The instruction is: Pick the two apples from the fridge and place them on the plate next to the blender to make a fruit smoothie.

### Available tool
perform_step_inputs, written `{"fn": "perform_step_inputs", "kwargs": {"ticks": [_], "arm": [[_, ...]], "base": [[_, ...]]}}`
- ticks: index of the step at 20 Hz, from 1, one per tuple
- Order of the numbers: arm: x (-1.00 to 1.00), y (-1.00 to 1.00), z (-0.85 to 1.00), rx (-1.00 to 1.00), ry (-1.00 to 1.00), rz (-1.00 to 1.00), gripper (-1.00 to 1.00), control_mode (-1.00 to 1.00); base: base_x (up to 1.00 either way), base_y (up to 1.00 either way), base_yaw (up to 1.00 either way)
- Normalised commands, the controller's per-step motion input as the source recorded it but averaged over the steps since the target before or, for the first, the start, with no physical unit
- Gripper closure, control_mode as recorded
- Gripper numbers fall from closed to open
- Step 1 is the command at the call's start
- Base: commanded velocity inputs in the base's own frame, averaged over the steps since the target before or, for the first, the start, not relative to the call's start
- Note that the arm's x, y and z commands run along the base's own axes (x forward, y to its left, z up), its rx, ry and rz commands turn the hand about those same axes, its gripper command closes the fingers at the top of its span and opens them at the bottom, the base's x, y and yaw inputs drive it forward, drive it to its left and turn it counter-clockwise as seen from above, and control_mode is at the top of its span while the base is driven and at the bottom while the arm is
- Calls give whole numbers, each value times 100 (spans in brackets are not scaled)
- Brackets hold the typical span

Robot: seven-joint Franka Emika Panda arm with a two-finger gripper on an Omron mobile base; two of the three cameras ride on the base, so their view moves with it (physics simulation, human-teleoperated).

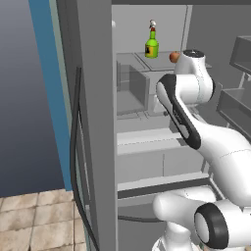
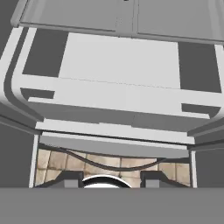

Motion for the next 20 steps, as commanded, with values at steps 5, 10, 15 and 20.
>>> {"fn": "perform_step_inputs", "kwargs": {"ticks": [5,10,15,20], "arm": [[4,0,0,3,-8,-1,-100,-100],[53,6,-23,13,-12,-11,-100,-100],[65,11,-18,7,-14,-13,-100,-100],[81,7,-19,0,-5,-5,-100,-100]], "base": [[0,0,0],[0,0,0],[0,0,0],[0,0,0]]}}
